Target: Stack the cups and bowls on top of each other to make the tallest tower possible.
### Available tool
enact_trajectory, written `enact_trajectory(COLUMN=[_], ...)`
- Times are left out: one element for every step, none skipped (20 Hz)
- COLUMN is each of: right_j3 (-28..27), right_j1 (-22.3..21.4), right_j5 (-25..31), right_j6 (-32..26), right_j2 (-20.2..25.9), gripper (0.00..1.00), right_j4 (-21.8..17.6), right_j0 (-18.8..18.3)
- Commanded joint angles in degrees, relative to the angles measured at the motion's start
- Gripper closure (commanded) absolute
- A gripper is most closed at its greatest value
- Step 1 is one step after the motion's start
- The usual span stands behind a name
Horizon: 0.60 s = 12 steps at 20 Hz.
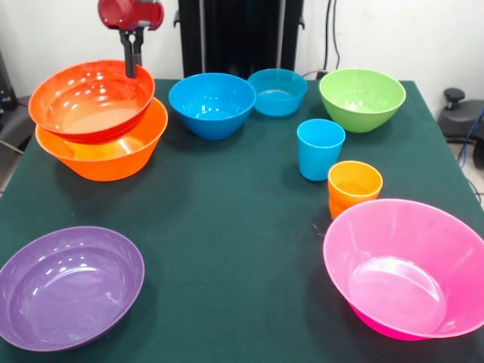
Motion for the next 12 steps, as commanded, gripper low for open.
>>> enact_trajectory(right_j3=[-4.10, -4.10, -4.20, -4.18, -4.19, -4.20, -4.26, -4.43, -4.42, -4.47, -4.43, -4.36], right_j1=[3.49, 3.45, 3.28, 3.12, 3.08, 3.09, 3.11, 3.21, 3.17, 3.12, 3.01, 2.86], right_j5=[-0.63, -0.70, -0.96, -0.99, -0.84, -0.72, -0.67, -0.67, -0.71, -0.78, -0.78, -0.72], right_j6=[3.93, 4.11, 4.58, 4.55, 4.49, 4.29, 4.10, 4.10, 3.92, 3.86, 3.70, 3.45], right_j2=[-2.32, -2.63, -3.36, -3.55, -3.69, -3.67, -3.74, -4.01, -3.95, -4.09, -4.03, -3.89], gripper=[1.00, 1.00, 1.00, 1.00, 1.00, 1.00, 1.00, 1.00, 1.00, 1.00, 1.00, 1.00], right_j4=[-5.20, -5.17, -5.33, -5.33, -5.21, -5.13, -5.15, -5.23, -5.18, -5.23, -5.12, -5.03], right_j0=[2.19, 2.37, 3.17, 3.29, 3.40, 3.31, 3.33, 3.51, 3.32, 3.39, 3.29, 3.15])
